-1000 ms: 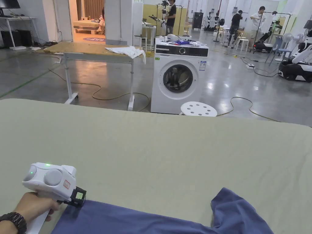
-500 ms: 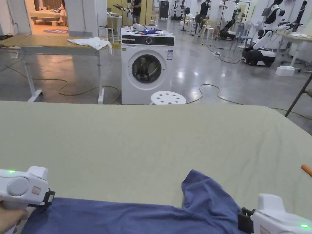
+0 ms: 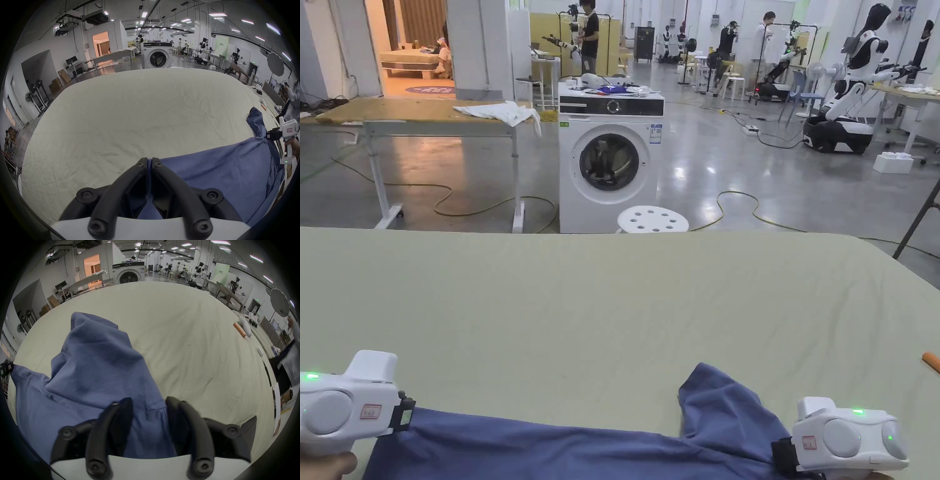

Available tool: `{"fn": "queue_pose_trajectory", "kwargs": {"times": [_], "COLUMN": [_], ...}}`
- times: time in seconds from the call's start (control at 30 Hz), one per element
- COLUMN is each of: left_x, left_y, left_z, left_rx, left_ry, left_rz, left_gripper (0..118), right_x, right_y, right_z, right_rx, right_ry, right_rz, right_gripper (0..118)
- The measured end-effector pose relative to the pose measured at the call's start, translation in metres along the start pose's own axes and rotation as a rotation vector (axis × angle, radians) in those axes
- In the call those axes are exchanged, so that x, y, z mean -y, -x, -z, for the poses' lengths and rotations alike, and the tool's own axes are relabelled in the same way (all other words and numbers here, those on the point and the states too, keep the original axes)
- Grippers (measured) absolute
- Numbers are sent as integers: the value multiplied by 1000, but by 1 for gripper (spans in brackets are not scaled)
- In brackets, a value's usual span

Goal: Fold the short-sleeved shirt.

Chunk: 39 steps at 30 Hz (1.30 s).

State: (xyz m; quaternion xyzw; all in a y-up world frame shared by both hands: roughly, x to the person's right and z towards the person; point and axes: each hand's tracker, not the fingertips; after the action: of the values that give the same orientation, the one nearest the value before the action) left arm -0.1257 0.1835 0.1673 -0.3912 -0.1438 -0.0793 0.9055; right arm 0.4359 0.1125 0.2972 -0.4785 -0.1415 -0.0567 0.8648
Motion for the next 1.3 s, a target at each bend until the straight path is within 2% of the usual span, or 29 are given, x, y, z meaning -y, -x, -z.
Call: {"fn": "queue_pose_trajectory", "kwargs": {"times": [0.03,0.17,0.23,0.37,0.47,0.63,0.83,1.03,1.3], "left_x": [0,5,3,-10,-28,-62,-101,-146,-211], "left_y": [1,2,5,14,19,30,49,64,78], "left_z": [1,-9,-18,-38,-65,-112,-160,-192,-217], "left_rx": [-1,-8,-4,-21,-29,-75,-98,-104,-143], "left_ry": [3,-32,-57,-125,-182,-274,-370,-436,-505], "left_rz": [-5,-26,-39,-9,-17,8,-36,-101,-105], "left_gripper": [0,0,0,0,0,0,0,0,0], "right_x": [1,4,3,-10,-27,-65,-111,-158,-228], "right_y": [2,8,9,10,15,22,22,36,48], "right_z": [0,-4,-15,-58,-94,-156,-219,-274,-306], "right_rx": [5,33,39,18,9,24,-10,6,13], "right_ry": [-7,-38,-75,-253,-356,-472,-604,-708,-778], "right_rz": [0,-64,-62,-28,-74,-97,-67,-84,-89], "right_gripper": [4,3,3,3,2,2,2,2,2]}}
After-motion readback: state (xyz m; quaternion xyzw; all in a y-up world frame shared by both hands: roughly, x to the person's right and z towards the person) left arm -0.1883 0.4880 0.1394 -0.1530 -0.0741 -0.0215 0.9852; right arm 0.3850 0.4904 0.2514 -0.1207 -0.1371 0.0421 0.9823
